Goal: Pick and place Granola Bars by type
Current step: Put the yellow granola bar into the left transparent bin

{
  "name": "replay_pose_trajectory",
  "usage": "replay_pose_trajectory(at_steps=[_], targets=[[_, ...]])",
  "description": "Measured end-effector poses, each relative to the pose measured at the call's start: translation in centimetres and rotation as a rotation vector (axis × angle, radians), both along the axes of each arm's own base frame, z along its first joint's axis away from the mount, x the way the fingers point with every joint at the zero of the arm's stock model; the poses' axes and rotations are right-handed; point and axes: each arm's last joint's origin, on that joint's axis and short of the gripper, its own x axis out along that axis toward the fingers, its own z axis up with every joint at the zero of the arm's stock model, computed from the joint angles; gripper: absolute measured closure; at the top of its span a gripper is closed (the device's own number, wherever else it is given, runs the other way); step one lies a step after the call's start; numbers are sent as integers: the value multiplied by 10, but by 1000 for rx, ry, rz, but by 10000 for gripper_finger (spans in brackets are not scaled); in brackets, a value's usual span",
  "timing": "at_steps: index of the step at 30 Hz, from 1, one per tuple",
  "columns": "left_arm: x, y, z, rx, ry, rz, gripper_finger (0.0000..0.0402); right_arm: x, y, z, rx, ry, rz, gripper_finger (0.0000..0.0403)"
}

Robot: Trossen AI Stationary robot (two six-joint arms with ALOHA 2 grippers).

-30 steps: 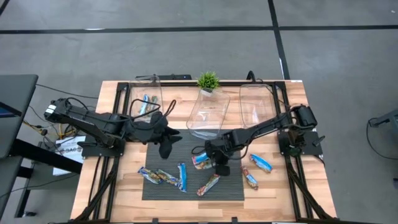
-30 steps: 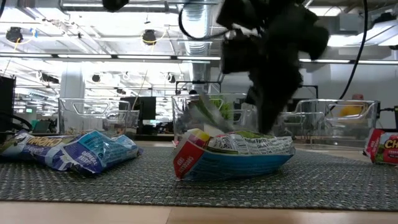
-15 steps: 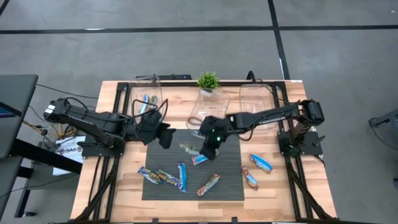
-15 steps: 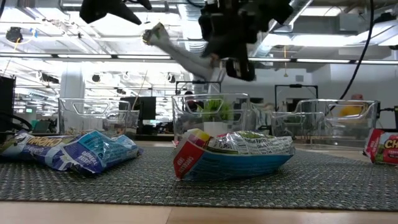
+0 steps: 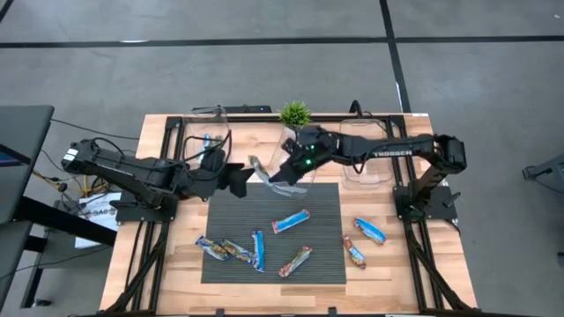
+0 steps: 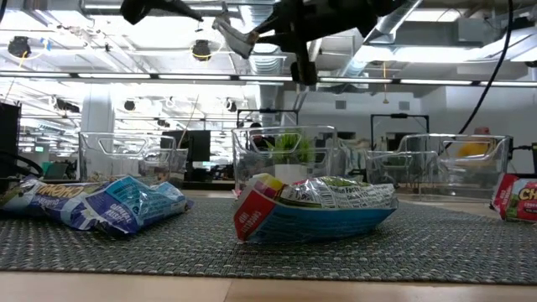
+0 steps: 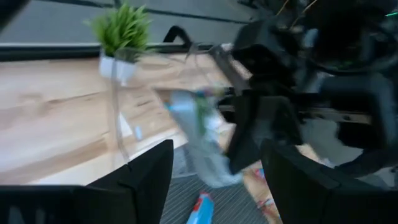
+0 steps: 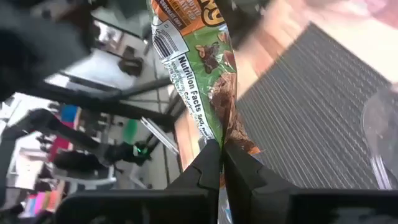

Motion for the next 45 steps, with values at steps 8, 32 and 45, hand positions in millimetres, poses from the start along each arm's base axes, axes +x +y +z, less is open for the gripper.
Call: replay_pose_trajectory(at_steps=[8,32,45], targets=[[5,8,2,24,-10,13,169,3,-8,12,34,-127,15,403],[30,27,-5,49,12,-47,340,4,-9,14,16,-155,5,403],[27,30,-9,76,66,-20,355,2,-10,8,-86,-136,43,317]])
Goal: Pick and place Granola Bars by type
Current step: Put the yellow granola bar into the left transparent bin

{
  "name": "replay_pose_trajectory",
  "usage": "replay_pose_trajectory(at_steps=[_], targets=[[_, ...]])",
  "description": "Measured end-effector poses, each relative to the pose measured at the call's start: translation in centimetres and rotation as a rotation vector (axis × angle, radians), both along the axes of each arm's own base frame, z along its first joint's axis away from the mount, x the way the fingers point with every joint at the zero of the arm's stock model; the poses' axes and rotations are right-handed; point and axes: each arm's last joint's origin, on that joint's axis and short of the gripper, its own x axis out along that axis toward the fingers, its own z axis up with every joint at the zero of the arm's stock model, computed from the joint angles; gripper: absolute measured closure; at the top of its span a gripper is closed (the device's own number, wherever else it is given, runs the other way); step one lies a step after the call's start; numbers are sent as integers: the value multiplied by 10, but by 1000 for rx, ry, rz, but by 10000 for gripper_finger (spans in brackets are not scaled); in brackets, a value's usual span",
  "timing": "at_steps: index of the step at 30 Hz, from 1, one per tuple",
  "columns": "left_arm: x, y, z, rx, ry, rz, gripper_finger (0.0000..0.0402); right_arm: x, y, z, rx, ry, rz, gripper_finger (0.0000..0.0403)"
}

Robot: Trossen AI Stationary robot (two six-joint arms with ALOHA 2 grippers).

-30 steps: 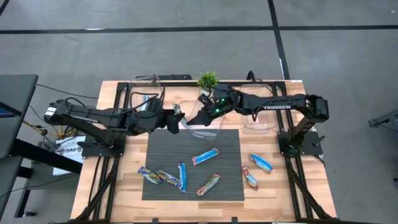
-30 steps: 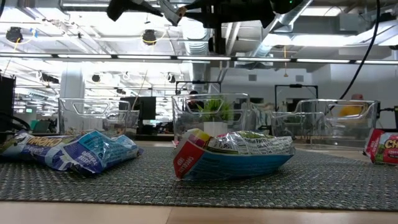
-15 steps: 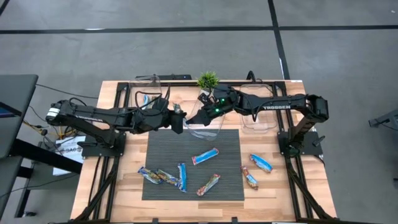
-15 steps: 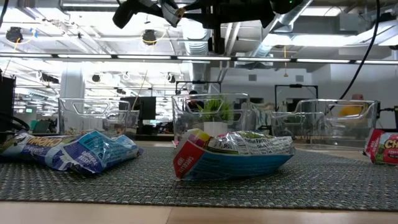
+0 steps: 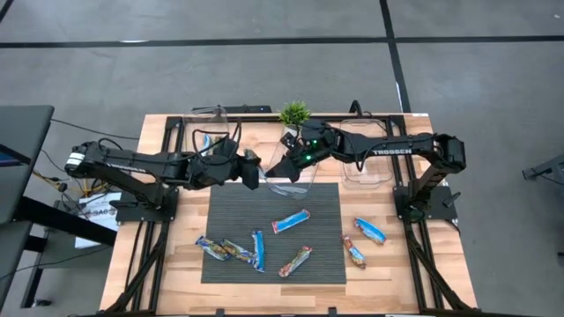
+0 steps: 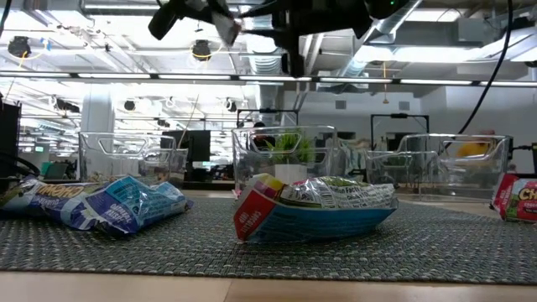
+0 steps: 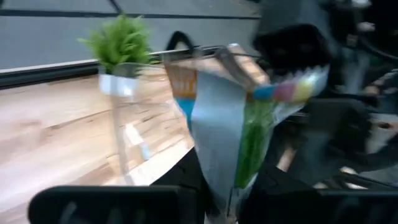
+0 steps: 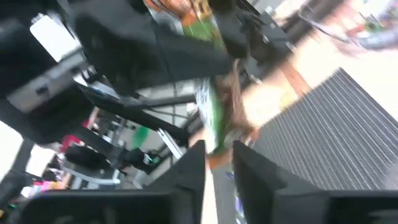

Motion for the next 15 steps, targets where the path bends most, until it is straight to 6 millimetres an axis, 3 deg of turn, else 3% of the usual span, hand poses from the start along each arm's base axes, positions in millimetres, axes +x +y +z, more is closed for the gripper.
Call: replay_pose_trajectory(at_steps=[7,11,15], targets=[[-9,15,-9,78,123,169,380,-15,-9,-17,-104,213,-53,209],[-18,35,-16,126,246,272,387,-31,0,-12,-298,306,-92,191],[-30,57,-23,128,371,383,371,-48,12,6,-523,318,-151,195]])
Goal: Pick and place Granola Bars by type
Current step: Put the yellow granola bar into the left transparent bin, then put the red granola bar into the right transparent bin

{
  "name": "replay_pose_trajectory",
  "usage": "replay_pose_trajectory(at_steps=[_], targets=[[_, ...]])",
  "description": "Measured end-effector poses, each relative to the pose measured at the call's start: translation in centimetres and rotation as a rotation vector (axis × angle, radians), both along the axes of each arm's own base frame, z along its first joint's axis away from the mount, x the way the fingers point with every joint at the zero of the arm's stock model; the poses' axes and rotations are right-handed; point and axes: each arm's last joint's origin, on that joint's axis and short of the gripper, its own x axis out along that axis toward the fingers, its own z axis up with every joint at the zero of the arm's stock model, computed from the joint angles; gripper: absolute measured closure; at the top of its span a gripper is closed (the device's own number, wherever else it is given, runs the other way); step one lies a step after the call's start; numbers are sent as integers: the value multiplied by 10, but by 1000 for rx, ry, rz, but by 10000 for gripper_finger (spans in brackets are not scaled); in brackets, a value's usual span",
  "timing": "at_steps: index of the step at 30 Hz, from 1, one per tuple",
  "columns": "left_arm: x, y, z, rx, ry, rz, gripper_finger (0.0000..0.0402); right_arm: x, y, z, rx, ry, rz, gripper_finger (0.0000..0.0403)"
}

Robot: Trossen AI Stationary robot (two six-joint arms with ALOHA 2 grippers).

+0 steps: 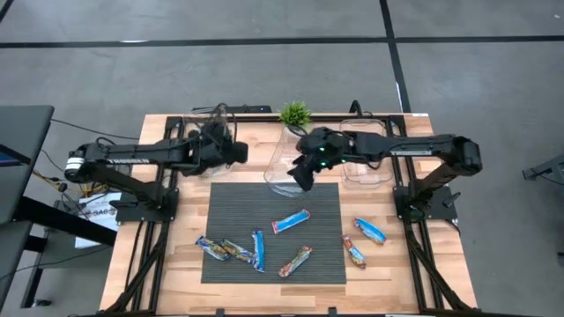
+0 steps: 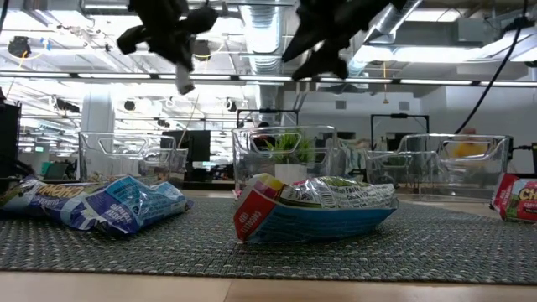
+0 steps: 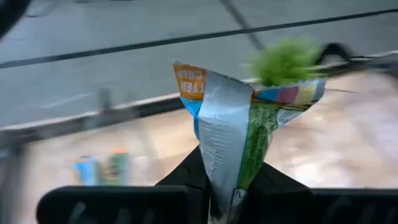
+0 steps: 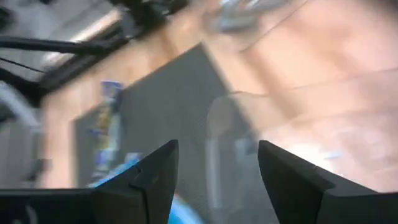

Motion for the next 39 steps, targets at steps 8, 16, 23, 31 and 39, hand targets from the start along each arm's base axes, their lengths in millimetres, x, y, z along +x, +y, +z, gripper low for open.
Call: replay_pose_trajectory(at_steps=[8,16,23,31,39], targets=[[-17,31,-6,-4,171,110,373,-20,8,31,-241,-69,-38,221],[-28,48,-10,-98,292,70,330,-22,6,32,-266,-67,-18,235],[-31,54,-10,-101,297,92,252,-23,6,29,-264,-41,-13,235],[-36,52,-12,-120,328,119,233,-23,7,29,-260,-38,-6,236],[-37,49,-14,-176,311,119,232,-24,9,27,-239,-23,20,234]])
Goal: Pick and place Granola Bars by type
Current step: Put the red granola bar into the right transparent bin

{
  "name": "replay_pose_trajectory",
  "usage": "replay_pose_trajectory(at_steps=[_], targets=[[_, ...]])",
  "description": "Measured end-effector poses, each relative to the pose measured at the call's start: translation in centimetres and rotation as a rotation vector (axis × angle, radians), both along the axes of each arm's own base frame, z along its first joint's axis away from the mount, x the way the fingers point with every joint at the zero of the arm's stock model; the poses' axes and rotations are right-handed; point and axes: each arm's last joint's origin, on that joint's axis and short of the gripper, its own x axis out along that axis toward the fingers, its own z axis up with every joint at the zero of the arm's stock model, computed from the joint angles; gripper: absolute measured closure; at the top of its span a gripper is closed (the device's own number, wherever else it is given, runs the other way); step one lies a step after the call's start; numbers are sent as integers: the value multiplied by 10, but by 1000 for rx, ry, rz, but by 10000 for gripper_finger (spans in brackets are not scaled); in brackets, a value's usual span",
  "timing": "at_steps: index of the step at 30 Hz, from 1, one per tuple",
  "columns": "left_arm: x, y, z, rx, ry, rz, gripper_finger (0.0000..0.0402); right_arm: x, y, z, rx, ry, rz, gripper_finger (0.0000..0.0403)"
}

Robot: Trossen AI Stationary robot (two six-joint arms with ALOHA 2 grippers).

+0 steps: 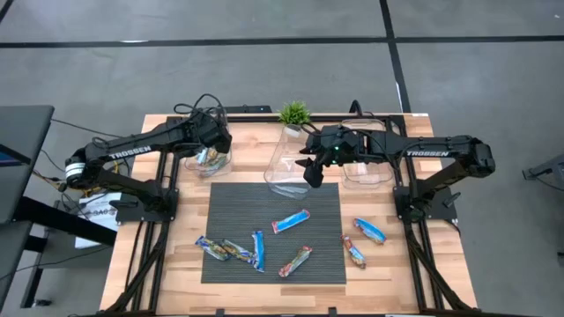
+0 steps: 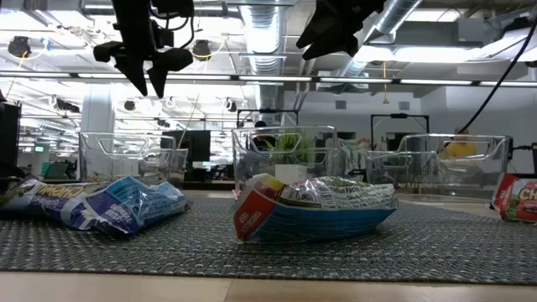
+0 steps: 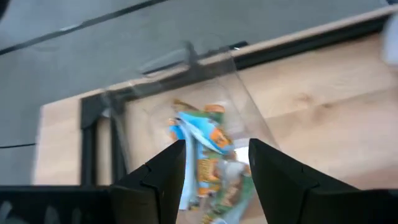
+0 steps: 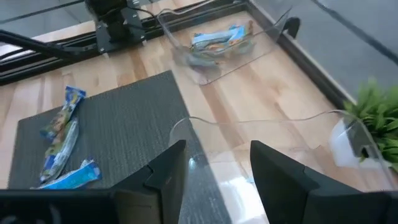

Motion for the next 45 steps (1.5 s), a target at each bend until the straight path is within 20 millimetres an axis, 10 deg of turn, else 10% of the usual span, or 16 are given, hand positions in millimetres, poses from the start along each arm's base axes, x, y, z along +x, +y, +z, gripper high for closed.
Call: replay_pose_trajectory(at_steps=[15,30,45], targets=[[58,-87,20,-104,-304,-910,232,-31,63,-39,94,412,244,237],[60,-144,28,-95,-436,-1073,232,-128,99,-142,352,761,-157,241],[60,-157,31,-118,-503,-1095,232,-136,132,-172,311,917,-113,245]])
